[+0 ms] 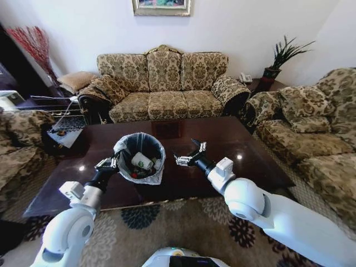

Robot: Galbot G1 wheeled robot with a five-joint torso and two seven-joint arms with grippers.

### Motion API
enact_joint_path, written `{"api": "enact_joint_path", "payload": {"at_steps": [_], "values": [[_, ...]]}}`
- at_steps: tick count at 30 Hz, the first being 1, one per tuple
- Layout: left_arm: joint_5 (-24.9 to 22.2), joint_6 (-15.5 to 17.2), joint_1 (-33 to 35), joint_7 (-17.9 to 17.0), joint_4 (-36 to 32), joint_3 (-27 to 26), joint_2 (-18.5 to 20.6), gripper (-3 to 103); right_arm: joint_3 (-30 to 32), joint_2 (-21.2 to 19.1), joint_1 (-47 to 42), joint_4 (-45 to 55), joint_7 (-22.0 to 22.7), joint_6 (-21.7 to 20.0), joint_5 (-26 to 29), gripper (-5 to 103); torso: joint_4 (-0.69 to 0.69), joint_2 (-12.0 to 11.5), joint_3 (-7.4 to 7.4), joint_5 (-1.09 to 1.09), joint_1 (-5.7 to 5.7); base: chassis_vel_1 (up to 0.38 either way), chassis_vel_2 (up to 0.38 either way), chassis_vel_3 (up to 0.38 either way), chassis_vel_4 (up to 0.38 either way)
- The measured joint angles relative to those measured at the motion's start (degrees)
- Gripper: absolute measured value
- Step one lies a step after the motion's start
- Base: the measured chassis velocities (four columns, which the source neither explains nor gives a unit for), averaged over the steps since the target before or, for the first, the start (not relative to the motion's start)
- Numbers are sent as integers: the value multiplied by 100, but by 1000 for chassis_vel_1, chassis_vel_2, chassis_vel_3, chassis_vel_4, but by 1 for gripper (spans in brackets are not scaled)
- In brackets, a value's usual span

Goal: Move to the front of the table and place the trash on the table into the trash bin.

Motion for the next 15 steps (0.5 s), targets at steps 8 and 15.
{"api": "enact_joint_path", "payload": {"at_steps": [8, 15], "values": [[-5, 8, 4, -48, -20, -2, 16, 3, -21, 29, 27, -51, -20, -63, 8, 100, 0, -1, 2, -1, 6, 480, 12, -470, -15], [-15, 14, -16, -60, -24, 20, 18, 3, -13, -12, 33, -72, -31, -87, 29, 100, -1, 0, 1, 2, 4, 490, -58, -518, 50]]}}
